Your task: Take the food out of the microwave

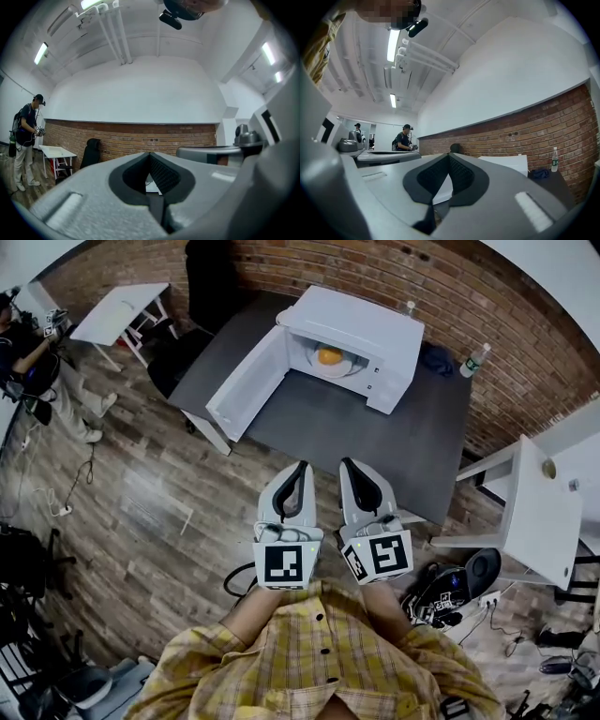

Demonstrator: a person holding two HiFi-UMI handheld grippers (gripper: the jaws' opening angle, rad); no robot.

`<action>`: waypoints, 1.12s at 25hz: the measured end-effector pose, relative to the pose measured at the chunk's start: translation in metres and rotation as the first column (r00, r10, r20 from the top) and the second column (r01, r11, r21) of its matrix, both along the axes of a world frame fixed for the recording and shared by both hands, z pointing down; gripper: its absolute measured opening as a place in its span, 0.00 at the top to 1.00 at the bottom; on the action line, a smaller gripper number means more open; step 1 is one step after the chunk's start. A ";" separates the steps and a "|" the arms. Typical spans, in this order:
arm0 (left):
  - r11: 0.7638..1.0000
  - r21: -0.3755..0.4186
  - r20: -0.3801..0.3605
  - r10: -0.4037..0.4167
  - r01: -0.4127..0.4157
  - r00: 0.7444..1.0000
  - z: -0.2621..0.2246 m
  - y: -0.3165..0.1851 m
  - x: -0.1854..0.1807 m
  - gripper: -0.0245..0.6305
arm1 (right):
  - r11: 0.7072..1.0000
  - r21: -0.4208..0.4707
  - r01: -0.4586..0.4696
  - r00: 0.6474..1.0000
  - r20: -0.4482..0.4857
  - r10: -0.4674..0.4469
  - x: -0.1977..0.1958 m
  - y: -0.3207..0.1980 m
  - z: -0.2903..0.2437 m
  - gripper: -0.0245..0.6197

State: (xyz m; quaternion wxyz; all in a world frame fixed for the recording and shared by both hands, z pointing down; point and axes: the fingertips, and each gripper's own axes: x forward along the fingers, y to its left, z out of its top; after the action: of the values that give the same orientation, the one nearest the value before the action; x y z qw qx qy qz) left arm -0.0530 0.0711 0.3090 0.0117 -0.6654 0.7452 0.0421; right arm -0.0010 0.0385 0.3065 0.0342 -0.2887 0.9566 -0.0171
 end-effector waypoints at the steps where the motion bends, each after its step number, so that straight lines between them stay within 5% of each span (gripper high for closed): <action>1: 1.000 -0.002 0.002 0.012 -0.012 1.000 0.000 -0.008 -0.006 0.96 | 1.000 -0.002 -0.012 1.000 -0.001 0.012 -0.006 -0.007 0.000 0.95; 16: 0.983 0.001 0.003 0.186 -0.186 0.983 0.004 -0.106 -0.059 0.96 | 0.983 -0.015 -0.182 0.983 -0.005 0.182 -0.057 -0.095 0.011 0.96; 28: 0.980 -0.032 -0.033 0.196 -0.197 0.980 0.020 -0.151 -0.068 0.96 | 0.982 -0.030 -0.189 0.982 -0.021 0.188 -0.068 -0.135 0.018 0.95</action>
State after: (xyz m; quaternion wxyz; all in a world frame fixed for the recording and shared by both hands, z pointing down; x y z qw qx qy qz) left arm -0.1213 -0.0804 0.3288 -0.0155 -0.7350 0.6767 0.0399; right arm -0.0687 -0.0962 0.3245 0.0223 -0.3785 0.9249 -0.0266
